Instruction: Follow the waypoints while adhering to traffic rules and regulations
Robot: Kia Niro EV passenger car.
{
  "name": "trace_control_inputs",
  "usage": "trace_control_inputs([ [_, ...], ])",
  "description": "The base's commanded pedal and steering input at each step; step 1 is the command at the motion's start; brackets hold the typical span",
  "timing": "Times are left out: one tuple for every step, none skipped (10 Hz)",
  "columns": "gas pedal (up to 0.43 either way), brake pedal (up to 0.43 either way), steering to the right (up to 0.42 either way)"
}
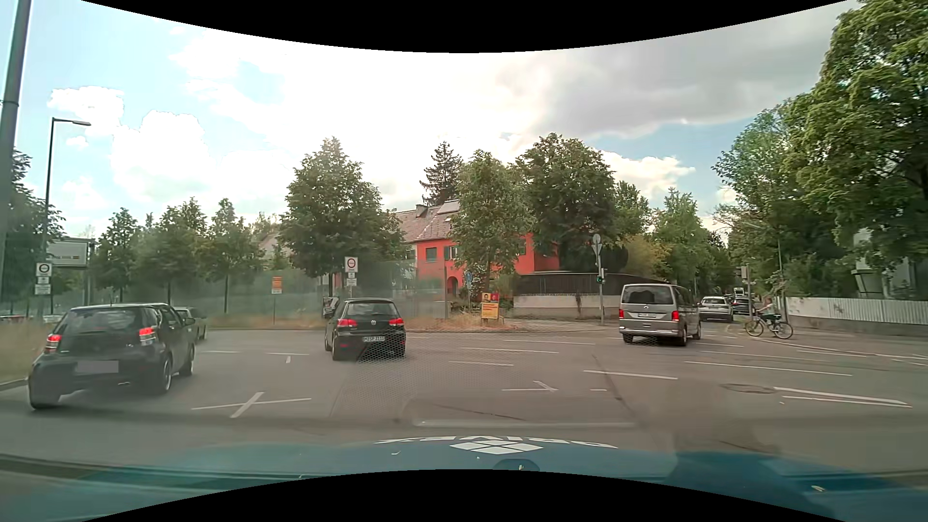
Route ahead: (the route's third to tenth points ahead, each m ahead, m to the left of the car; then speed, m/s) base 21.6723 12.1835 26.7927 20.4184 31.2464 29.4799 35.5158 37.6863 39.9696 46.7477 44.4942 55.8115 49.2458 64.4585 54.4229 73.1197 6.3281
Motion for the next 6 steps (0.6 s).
trace_control_inputs([
  [0.228, 0.0, -0.129],
  [0.228, 0.0, -0.133],
  [0.22, 0.0, -0.134],
  [0.209, 0.0, -0.134],
  [0.209, 0.0, -0.134],
  [0.209, 0.0, -0.134],
])
